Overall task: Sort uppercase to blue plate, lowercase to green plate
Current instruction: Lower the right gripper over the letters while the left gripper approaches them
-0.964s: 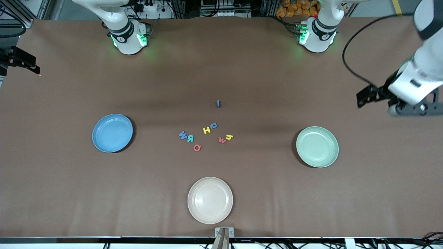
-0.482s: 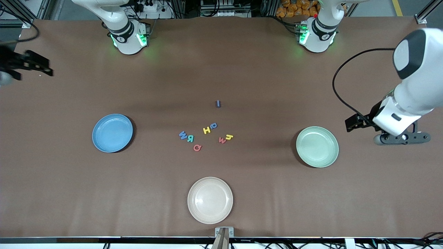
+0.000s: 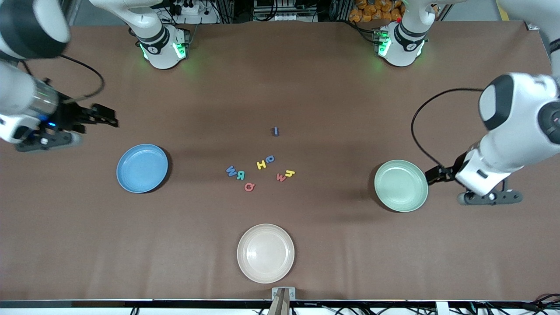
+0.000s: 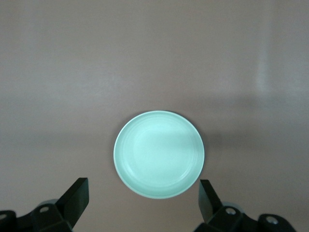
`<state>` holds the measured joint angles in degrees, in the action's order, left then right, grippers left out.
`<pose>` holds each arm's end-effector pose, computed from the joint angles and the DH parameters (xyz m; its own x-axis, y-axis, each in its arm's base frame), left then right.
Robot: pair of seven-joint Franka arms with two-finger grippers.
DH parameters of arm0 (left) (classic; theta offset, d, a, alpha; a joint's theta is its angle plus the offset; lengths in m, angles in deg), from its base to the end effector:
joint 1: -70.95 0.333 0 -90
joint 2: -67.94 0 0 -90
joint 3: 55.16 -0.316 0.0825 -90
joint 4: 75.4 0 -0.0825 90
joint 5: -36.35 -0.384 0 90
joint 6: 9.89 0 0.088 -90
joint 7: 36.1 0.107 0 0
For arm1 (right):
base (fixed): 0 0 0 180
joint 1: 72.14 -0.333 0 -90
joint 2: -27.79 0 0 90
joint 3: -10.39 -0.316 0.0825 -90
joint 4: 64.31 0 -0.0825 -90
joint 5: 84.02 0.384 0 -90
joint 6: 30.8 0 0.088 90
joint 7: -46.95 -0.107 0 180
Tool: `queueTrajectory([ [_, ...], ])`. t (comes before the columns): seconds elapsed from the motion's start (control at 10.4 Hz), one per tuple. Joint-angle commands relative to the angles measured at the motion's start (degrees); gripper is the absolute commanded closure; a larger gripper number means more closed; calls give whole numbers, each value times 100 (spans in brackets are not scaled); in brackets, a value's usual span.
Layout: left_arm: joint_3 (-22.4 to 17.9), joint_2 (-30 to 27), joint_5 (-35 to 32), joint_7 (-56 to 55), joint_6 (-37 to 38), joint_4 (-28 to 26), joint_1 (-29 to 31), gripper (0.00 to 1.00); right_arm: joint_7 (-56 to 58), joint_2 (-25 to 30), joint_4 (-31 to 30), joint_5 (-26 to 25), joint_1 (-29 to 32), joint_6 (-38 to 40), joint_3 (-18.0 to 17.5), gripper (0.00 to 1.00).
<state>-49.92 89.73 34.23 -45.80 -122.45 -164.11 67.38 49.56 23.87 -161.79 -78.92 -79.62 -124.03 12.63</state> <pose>0.6677 -0.0931 0.4357 0.9993 0.0092 0.0372 0.0090 -0.9999 0.0056 0.5654 0.0615 0.5296 0.9818 0.1303 -0.1383 0.1184 -0.9888 -0.0909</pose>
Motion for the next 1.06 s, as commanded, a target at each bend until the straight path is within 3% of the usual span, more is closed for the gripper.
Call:
queueTrajectory([
  [0.0,12,448,148,-452,-266,152,-99,0,-497,146,-647,52,-341,-684,22,0],
  [0.48,21,826,194,-1033,-723,179,-345,0,-823,-284,-1211,306,-955,-1872,22,0],
  [0.96,30,1160,159,-1806,-1409,161,-811,0,-1807,-1013,-1844,316,-1790,-3927,22,0],
])
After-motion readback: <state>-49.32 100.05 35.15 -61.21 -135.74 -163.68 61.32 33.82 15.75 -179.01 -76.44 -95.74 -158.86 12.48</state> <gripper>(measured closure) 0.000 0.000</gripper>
